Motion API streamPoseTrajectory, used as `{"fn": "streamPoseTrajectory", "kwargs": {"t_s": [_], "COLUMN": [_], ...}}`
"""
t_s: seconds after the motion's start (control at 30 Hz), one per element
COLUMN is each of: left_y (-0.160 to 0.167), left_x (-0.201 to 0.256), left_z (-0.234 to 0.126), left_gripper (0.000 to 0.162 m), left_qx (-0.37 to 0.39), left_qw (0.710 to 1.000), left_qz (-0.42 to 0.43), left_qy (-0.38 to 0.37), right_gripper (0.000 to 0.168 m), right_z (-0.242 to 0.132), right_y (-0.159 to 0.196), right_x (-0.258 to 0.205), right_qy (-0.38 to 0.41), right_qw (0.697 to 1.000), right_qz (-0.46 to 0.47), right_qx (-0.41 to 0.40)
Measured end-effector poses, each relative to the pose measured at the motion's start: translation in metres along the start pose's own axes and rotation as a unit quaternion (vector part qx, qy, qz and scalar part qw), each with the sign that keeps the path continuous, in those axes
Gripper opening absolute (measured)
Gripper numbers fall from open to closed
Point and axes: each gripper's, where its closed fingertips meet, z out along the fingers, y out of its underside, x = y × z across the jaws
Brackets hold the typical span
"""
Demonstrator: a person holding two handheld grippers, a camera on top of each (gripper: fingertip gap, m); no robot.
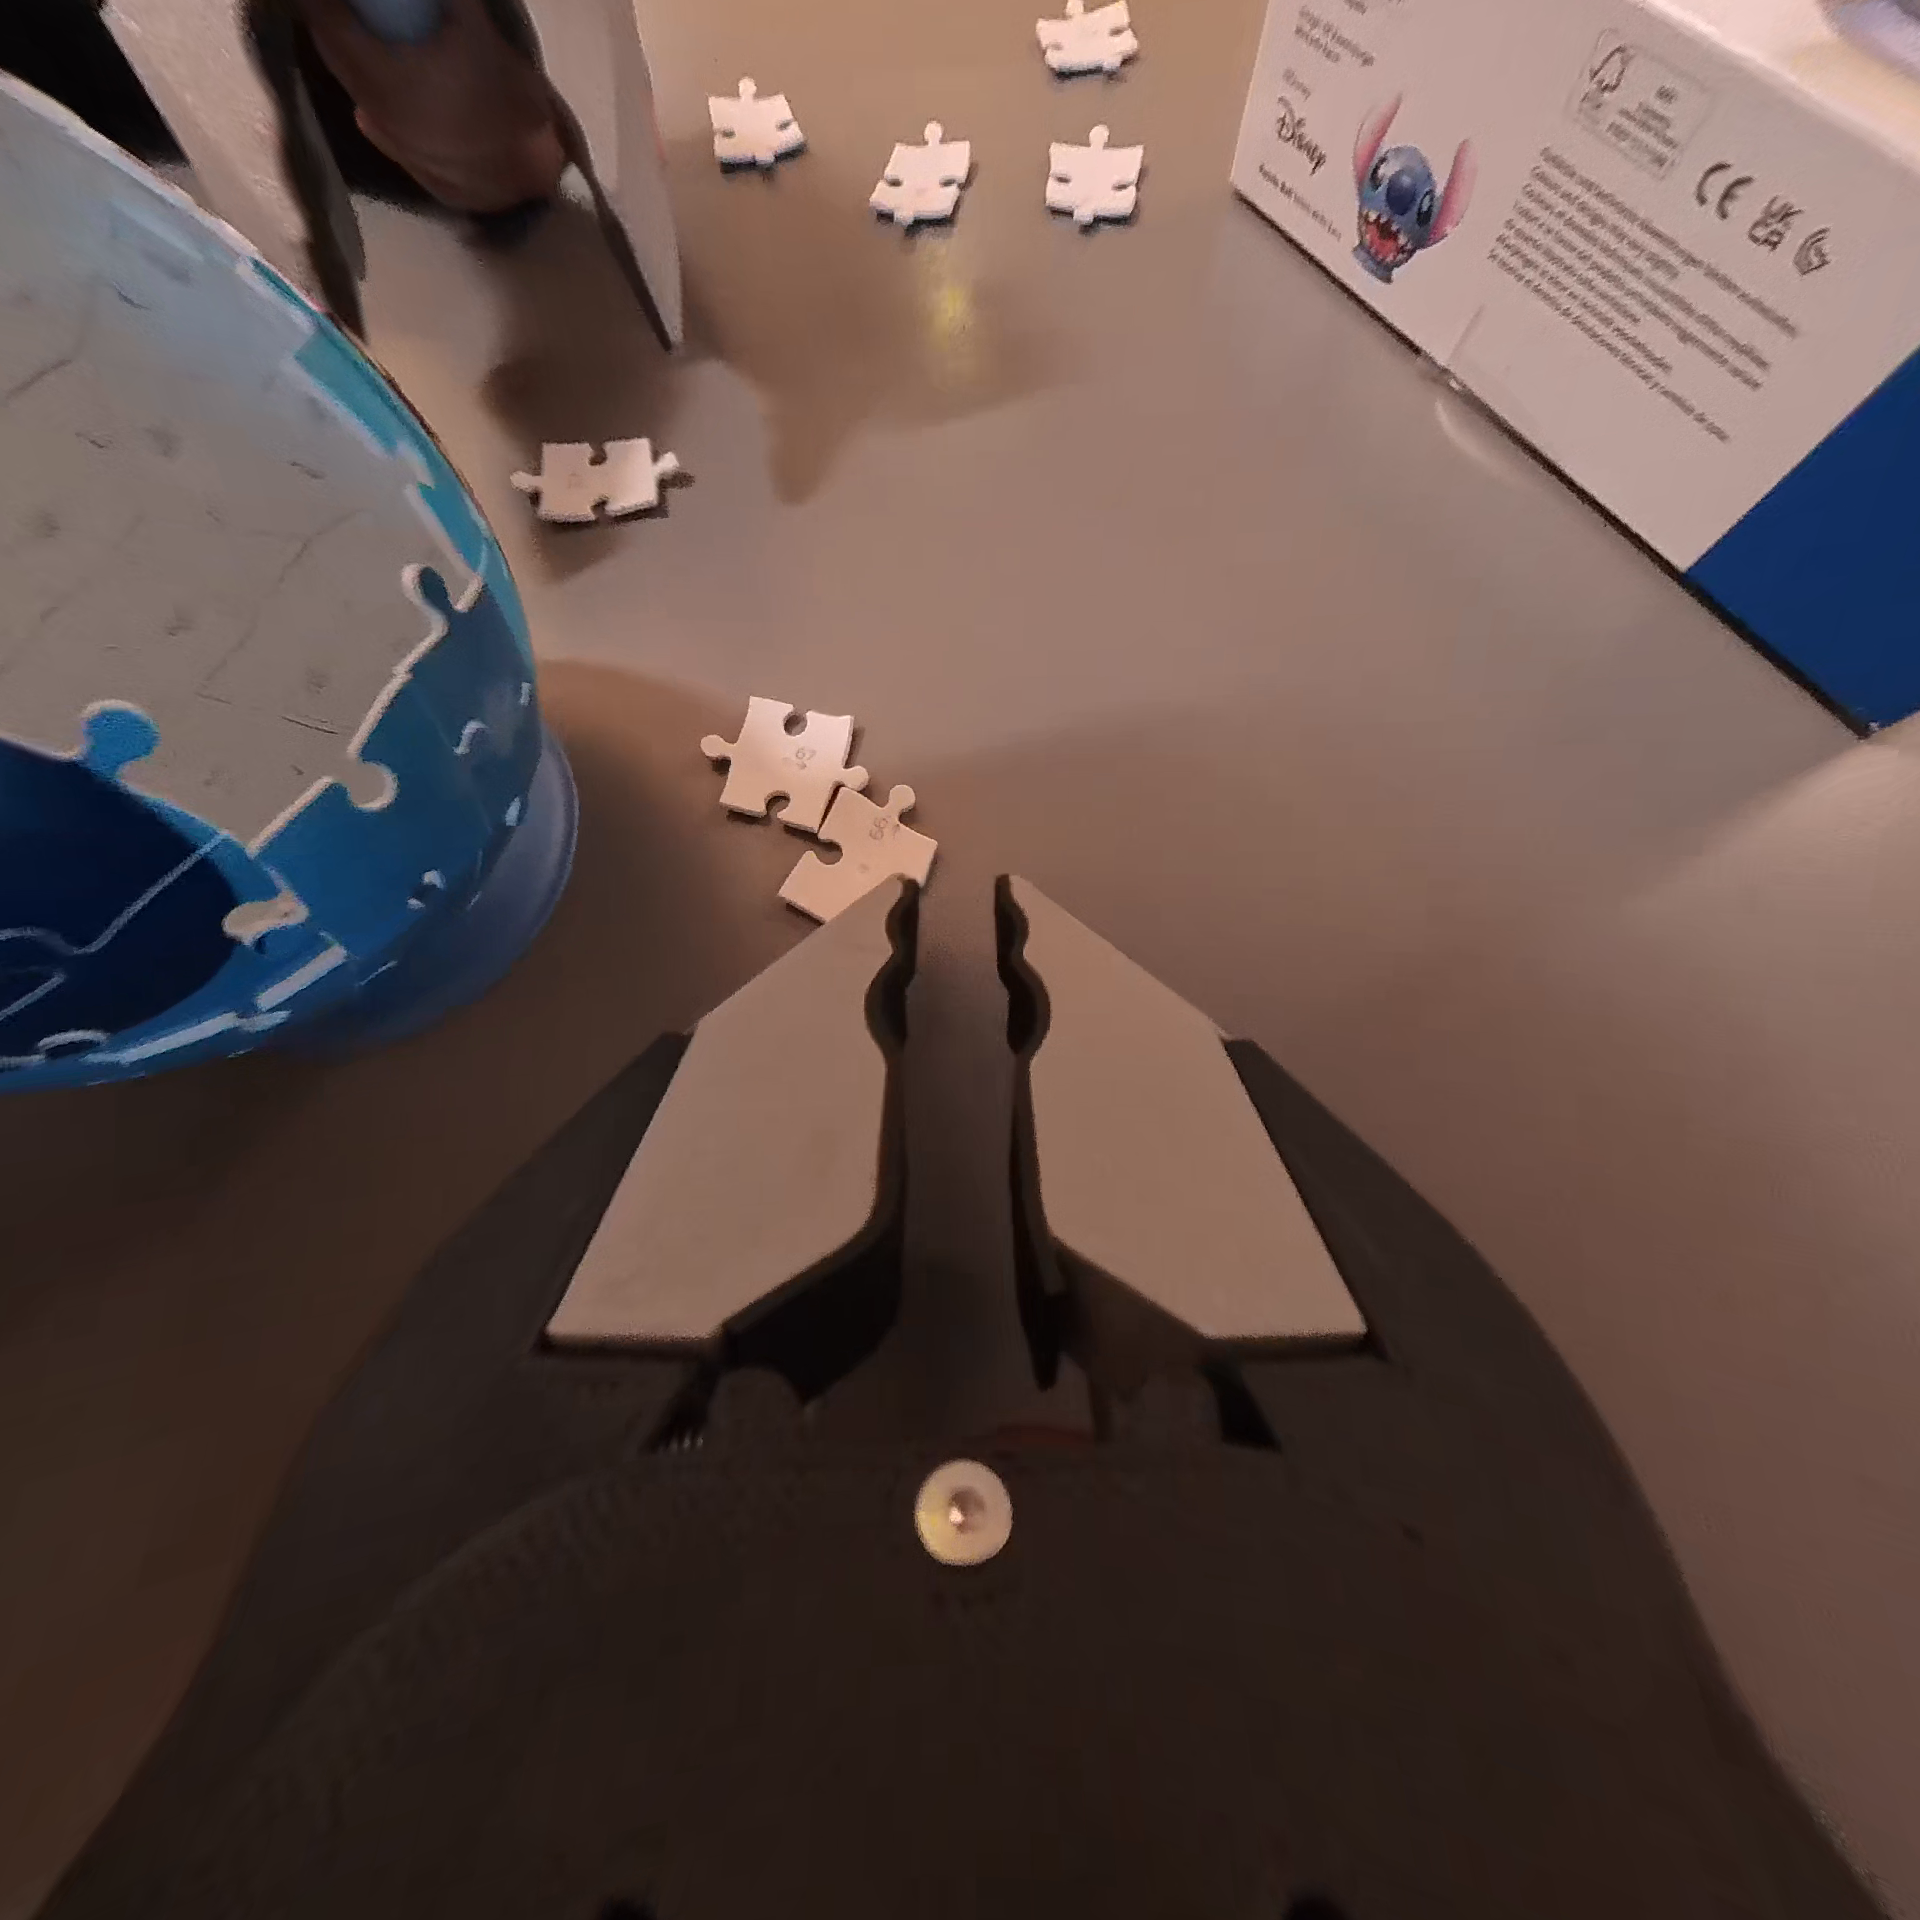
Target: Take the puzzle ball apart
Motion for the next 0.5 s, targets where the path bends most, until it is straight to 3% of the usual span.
{"fn": "streamPoseTrajectory", "kwargs": {"t_s": [0.23, 0.5], "left_y": [0.002, 0.022], "left_x": [-0.008, -0.016], "left_z": [-0.001, -0.014], "left_gripper": [0.055, 0.057], "left_qx": [-0.005, -0.050], "left_qw": [1.000, 0.998], "left_qz": [-0.010, 0.025], "left_qy": [-0.018, -0.035], "right_gripper": [0.015, 0.019], "right_z": [-0.022, -0.027], "right_y": [-0.015, -0.013], "right_x": [-0.001, 0.003], "right_qy": [-0.017, -0.007], "right_qw": [0.996, 0.996], "right_qz": [0.035, 0.038], "right_qx": [0.078, 0.079]}}
